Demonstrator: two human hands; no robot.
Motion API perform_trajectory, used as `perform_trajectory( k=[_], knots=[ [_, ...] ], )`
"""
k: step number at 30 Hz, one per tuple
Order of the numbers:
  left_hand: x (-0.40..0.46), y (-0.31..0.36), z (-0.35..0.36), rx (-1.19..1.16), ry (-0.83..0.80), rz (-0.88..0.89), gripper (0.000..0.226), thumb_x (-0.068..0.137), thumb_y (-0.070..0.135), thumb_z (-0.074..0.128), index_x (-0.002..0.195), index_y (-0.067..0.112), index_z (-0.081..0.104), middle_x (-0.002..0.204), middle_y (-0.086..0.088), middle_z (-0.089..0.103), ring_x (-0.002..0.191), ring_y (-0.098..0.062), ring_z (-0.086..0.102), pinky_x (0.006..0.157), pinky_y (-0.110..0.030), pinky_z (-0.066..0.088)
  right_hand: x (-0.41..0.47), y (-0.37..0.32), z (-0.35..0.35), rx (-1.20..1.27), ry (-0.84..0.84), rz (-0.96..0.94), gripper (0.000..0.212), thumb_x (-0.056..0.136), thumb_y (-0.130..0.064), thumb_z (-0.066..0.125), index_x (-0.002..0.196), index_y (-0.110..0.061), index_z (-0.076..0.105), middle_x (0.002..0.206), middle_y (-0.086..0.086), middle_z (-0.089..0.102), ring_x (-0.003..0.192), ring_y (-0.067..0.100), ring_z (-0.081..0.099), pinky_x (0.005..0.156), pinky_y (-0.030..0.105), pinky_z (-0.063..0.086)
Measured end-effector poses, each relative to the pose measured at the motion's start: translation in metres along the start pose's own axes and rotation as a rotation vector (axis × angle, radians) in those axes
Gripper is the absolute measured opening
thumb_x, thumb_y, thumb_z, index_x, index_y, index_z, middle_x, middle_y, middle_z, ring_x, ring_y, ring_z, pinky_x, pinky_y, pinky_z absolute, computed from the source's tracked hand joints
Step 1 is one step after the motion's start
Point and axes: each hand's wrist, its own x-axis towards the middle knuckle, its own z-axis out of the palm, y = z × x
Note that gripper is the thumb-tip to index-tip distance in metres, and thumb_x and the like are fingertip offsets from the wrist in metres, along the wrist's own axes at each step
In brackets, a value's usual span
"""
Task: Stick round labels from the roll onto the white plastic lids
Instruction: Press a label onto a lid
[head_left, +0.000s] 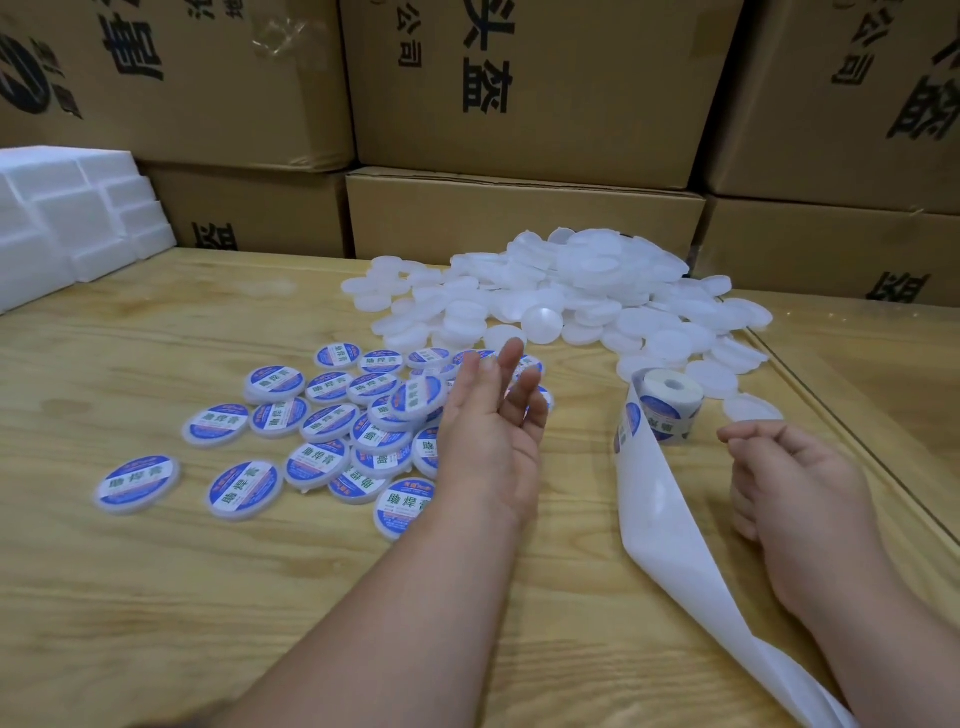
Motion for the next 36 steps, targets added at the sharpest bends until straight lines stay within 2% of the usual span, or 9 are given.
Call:
perform_trajectory(
  k=[4,8,11,12,15,22,28,32,36],
  knots=[
    [-0.008,-0.01,0.001,0.46,-0.14,0.037,0.02,0.105,0.03,0.051,0.119,0.025,0.063,0.098,-0.003,0.079,0.071,-0.012,0.07,0.062,-0.022,0.054,-0.004,0.001,0.002,-0.106,0.024,-0.028,0.016,0.085,-0.021,0.058,0.087,-0.028,0.072,0.059,-0.005,0.044,0.054,0.017,0.034,0.053,0.029,0.03],
    [-0.016,-0.033,-0.002,0.989,-0.338,0.183,0.017,0.098,0.025,0.057,0.108,0.037,0.065,0.1,0.015,0.076,0.081,0.003,0.066,0.073,-0.014,0.049,-0.002,-0.001,-0.001,-0.329,0.102,-0.145,0.018,0.09,-0.017,0.058,0.095,-0.029,0.071,0.068,-0.016,0.058,0.052,0.004,0.047,0.051,0.026,0.04],
    [-0.019,-0.043,-0.004,1.255,-0.45,0.181,0.028,0.093,0.032,0.059,0.116,0.046,0.061,0.107,0.034,0.066,0.086,0.009,0.062,0.085,-0.022,0.051,0.006,-0.005,-0.006,-0.658,0.067,-0.21,0.035,0.089,-0.021,0.058,0.121,-0.033,0.066,0.129,-0.009,0.059,0.12,0.01,0.053,0.098,0.042,0.045],
    [-0.019,-0.043,-0.004,1.287,-0.464,0.172,0.03,0.092,0.033,0.059,0.119,0.047,0.061,0.108,0.039,0.062,0.092,0.011,0.061,0.089,-0.024,0.052,0.01,-0.006,-0.008,-0.795,0.041,-0.186,0.041,0.09,-0.026,0.058,0.13,-0.033,0.062,0.145,-0.007,0.049,0.137,0.018,0.04,0.112,0.048,0.034],
    [-0.019,-0.042,-0.003,1.29,-0.453,0.173,0.031,0.091,0.032,0.059,0.12,0.043,0.062,0.108,0.04,0.061,0.103,0.013,0.057,0.093,-0.024,0.051,0.018,-0.008,-0.01,-1.036,-0.059,-0.037,0.048,0.092,-0.038,0.055,0.139,-0.037,0.054,0.165,-0.009,0.026,0.152,0.016,0.016,0.118,0.048,0.015],
    [-0.018,-0.042,-0.003,1.267,-0.431,0.183,0.025,0.092,0.025,0.06,0.11,0.042,0.065,0.104,0.032,0.065,0.095,0.007,0.061,0.078,-0.012,0.05,0.018,-0.001,-0.011,-1.019,-0.03,-0.064,0.031,0.088,-0.039,0.054,0.118,-0.038,0.064,0.138,-0.009,0.052,0.135,0.02,0.037,0.108,0.042,0.024],
    [-0.019,-0.042,-0.003,1.239,-0.427,0.163,0.025,0.092,0.024,0.06,0.106,0.043,0.066,0.099,0.029,0.066,0.084,0.005,0.061,0.064,-0.005,0.045,0.024,0.001,-0.01,-1.119,-0.144,-0.041,0.064,0.091,-0.043,0.049,0.153,-0.037,0.036,0.167,-0.01,0.021,0.154,0.012,0.009,0.118,0.045,0.011],
    [-0.019,-0.042,-0.003,1.258,-0.439,0.158,0.025,0.089,0.027,0.059,0.105,0.046,0.065,0.1,0.031,0.065,0.084,0.003,0.061,0.065,-0.006,0.045,0.024,0.003,-0.01,-1.095,-0.121,-0.045,0.064,0.089,-0.043,0.051,0.151,-0.037,0.038,0.159,-0.009,0.038,0.149,0.017,0.024,0.116,0.045,0.015],
    [-0.019,-0.042,-0.003,1.261,-0.449,0.162,0.027,0.082,0.032,0.055,0.104,0.047,0.064,0.099,0.03,0.065,0.082,0.003,0.062,0.066,-0.007,0.046,0.031,0.002,-0.011,-1.062,-0.106,-0.052,0.064,0.09,-0.043,0.051,0.152,-0.036,0.037,0.161,-0.01,0.033,0.15,0.017,0.022,0.116,0.046,0.015]
  ],
)
